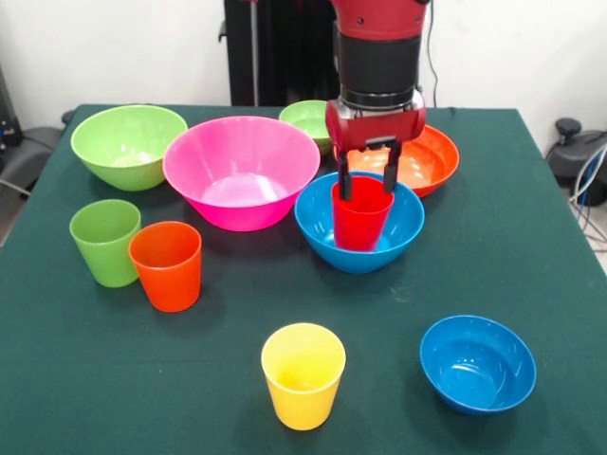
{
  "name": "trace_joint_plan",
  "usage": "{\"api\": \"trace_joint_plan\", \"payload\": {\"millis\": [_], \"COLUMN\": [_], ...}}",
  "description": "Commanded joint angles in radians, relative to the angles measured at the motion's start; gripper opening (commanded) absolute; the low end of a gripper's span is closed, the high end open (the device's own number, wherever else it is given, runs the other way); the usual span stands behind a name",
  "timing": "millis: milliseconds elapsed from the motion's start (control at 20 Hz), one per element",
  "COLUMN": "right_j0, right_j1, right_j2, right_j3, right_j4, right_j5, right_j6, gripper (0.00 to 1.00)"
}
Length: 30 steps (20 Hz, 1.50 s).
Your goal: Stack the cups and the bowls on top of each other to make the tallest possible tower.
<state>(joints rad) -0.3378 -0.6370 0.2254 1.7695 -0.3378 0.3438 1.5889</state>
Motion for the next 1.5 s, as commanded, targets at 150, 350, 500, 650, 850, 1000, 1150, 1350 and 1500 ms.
{"api": "trace_joint_plan", "payload": {"millis": [150, 350, 500, 650, 850, 1000, 1150, 1350, 1500], "right_j0": [-0.031, -0.049, -0.064, -0.082, -0.115, -0.159, -0.210, -0.272, -0.313], "right_j1": [-0.090, -0.114, -0.134, -0.150, -0.167, -0.164, -0.146, -0.110, -0.091], "right_j2": [0.107, 0.130, 0.141, 0.148, 0.123, 0.121, 0.130, 0.156, 0.191], "right_j3": [0.033, 0.046, 0.065, 0.079, 0.086, 0.081, 0.081, 0.084, 0.090], "right_j4": [0.074, 0.094, 0.103, 0.104, 0.035, -0.014, -0.050, -0.098, -0.102], "right_j5": [0.191, 0.213, 0.218, 0.227, 0.227, 0.209, 0.188, 0.158, 0.179], "right_j6": [0.021, 0.012, 0.003, -0.012, -0.078, -0.131, -0.165, -0.186, -0.183], "gripper": [1.00, 1.00, 1.00, 1.00, 1.00, 1.00, 1.00, 1.00, 1.00]}}
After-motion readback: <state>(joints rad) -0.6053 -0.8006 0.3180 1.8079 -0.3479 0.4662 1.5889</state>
